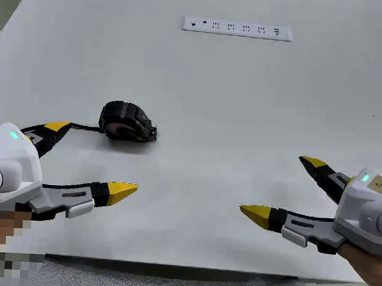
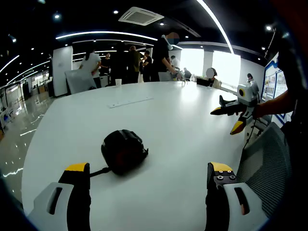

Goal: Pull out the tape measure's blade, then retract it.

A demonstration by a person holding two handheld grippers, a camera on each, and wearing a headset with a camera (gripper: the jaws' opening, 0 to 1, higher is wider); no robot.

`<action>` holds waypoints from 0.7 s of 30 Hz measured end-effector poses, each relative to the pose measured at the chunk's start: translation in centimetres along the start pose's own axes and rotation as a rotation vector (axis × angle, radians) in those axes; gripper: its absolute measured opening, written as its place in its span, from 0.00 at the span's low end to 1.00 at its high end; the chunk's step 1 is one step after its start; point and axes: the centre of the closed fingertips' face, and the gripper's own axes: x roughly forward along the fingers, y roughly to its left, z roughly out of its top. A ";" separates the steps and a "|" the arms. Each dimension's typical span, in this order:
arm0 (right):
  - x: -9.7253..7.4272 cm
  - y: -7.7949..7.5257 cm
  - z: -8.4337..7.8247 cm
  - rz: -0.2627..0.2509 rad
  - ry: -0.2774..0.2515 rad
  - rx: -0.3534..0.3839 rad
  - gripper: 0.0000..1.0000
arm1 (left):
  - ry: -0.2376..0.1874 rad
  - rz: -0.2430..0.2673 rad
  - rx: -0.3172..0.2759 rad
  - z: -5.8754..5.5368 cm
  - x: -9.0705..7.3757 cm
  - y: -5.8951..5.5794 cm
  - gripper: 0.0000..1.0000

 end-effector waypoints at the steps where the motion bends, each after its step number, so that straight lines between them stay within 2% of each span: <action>1: 0.0 0.0 0.0 0.001 -0.001 0.003 0.94 | -0.001 0.000 0.001 0.0 0.0 0.0 0.99; 6: 0.0 0.2 -0.2 0.013 0.008 0.013 0.94 | 0.001 -0.002 0.000 0.0 0.0 0.0 0.99; 8: 0.0 0.0 0.0 -0.004 -0.006 -0.011 0.98 | 0.000 -0.004 0.000 0.0 0.1 -0.1 0.99; 9: 0.0 0.0 0.0 -0.001 -0.003 0.002 0.99 | 0.001 -0.005 0.001 0.0 0.1 -0.1 0.99; 21: -0.2 -0.5 0.2 -0.011 -0.006 0.000 0.99 | 0.001 -0.004 0.003 0.0 0.0 0.1 0.99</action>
